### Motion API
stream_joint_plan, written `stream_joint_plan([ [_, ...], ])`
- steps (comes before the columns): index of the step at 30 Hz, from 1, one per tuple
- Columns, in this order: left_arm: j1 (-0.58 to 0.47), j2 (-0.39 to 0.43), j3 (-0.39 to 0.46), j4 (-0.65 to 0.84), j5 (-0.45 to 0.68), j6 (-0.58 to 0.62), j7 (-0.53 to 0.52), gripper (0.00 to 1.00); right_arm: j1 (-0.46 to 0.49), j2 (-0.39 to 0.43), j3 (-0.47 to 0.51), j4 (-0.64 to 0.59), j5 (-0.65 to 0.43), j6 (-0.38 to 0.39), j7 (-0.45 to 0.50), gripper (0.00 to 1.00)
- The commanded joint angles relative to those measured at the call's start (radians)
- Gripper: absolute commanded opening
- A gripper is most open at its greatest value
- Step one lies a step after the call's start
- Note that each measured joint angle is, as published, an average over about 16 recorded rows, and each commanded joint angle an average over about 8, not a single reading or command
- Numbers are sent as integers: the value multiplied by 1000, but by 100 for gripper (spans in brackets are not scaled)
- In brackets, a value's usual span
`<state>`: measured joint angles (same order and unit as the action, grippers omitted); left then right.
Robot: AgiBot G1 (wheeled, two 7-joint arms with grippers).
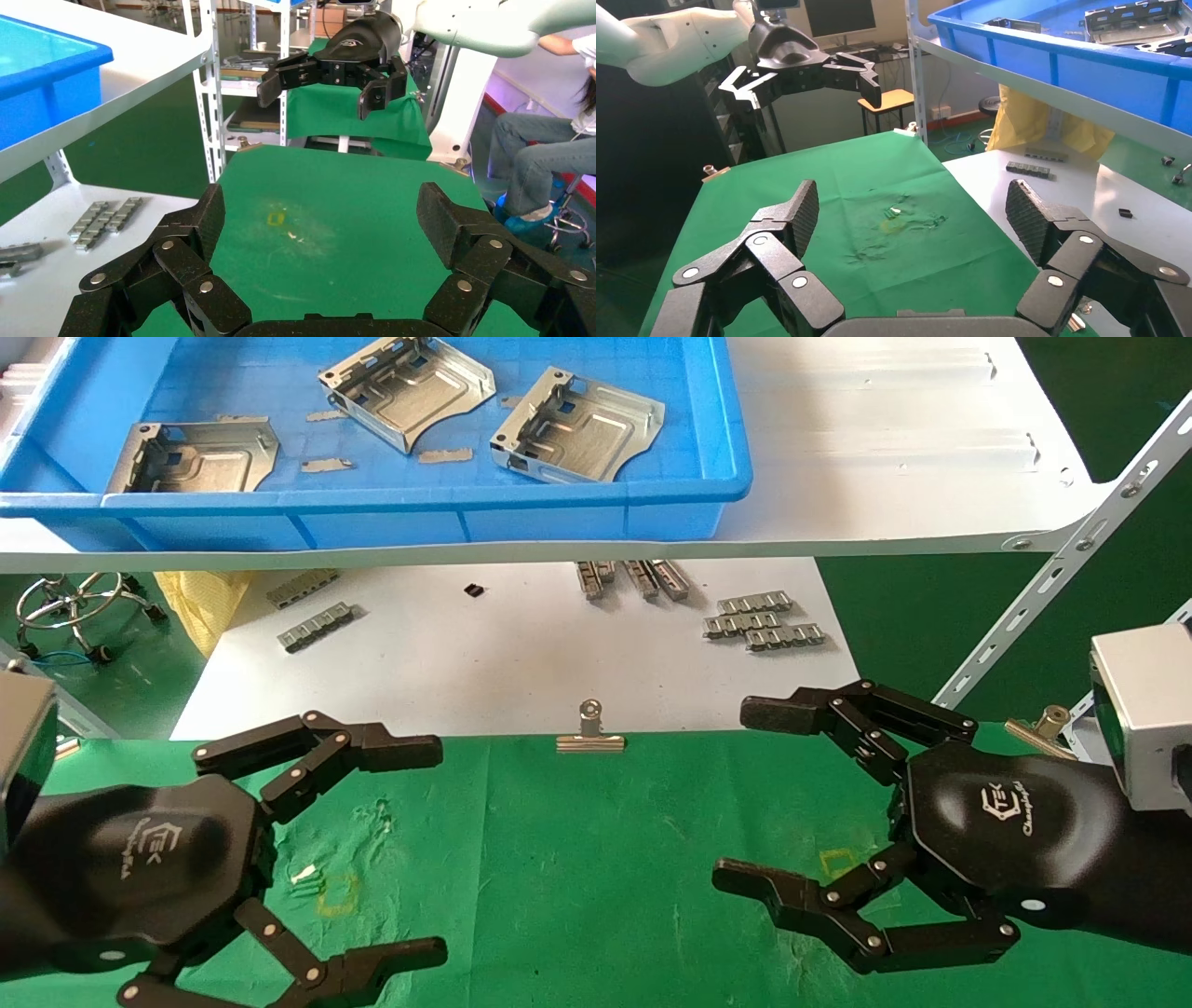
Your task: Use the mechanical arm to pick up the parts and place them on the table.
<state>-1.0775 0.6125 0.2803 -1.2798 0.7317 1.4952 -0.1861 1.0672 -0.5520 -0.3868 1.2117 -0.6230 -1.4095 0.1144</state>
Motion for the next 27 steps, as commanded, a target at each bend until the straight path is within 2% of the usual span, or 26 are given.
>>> stream_joint_plan([
  [1, 0, 0, 0, 0, 0, 0, 0, 100, 0, 0, 0, 0, 0, 0, 0, 0],
  [27, -2, 1, -1, 0, -1, -1, 0, 100, 0, 0, 0, 0, 0, 0, 0, 0],
])
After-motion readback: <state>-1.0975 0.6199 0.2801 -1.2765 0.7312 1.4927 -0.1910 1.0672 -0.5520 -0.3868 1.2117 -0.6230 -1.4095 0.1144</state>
